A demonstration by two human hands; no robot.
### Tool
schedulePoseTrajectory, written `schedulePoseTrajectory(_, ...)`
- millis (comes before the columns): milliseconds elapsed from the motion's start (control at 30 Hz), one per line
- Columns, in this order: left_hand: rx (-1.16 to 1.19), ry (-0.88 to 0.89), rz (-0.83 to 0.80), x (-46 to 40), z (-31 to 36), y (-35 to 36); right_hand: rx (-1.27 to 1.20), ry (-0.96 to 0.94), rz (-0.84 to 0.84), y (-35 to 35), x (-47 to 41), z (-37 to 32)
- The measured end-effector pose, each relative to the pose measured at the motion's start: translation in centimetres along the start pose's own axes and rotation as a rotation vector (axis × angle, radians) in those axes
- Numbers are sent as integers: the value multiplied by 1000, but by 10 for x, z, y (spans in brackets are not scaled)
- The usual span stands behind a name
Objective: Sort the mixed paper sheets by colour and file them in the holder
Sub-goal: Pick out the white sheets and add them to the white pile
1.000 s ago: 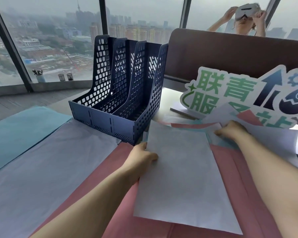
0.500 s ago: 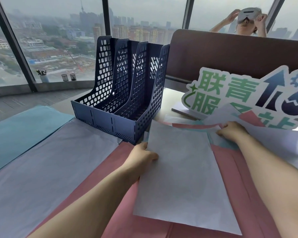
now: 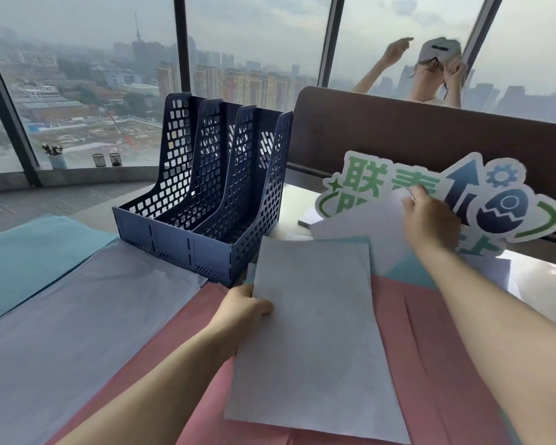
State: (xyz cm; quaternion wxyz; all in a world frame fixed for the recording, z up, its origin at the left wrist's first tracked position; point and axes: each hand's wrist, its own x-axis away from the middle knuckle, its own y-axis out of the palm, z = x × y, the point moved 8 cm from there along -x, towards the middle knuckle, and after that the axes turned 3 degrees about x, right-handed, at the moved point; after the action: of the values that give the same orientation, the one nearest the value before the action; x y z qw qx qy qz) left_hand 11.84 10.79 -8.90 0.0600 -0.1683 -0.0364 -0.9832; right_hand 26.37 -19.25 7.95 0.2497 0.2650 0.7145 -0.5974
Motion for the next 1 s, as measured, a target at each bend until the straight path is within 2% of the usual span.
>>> schedulePoseTrajectory(67,0,-8,6,3,1,-1,-56,61,154,-45,-10,0)
schedulePoseTrajectory(167,15,-10,1,7,3,-1,-282,170,348,-100,-12,7)
schedulePoseTrajectory(267,48,25,12,13,8,-2,-535,127,497,-143,-7,2)
schedulePoseTrajectory(467,131,66,59,28,15,-8,-735,3,581,-197,1,-22)
schedulePoseTrajectory(567,152,83,89,31,15,-14,-730,35,608,-213,2,-26)
schedulePoseTrajectory(633,180,79,76,37,15,-14,-699,78,580,-215,3,-25)
schedulePoseTrajectory(733,235,85,23,40,15,-11,-600,129,428,-196,9,-23)
schedulePoseTrajectory(1000,313,118,-116,46,22,9,-357,296,37,-83,86,-6)
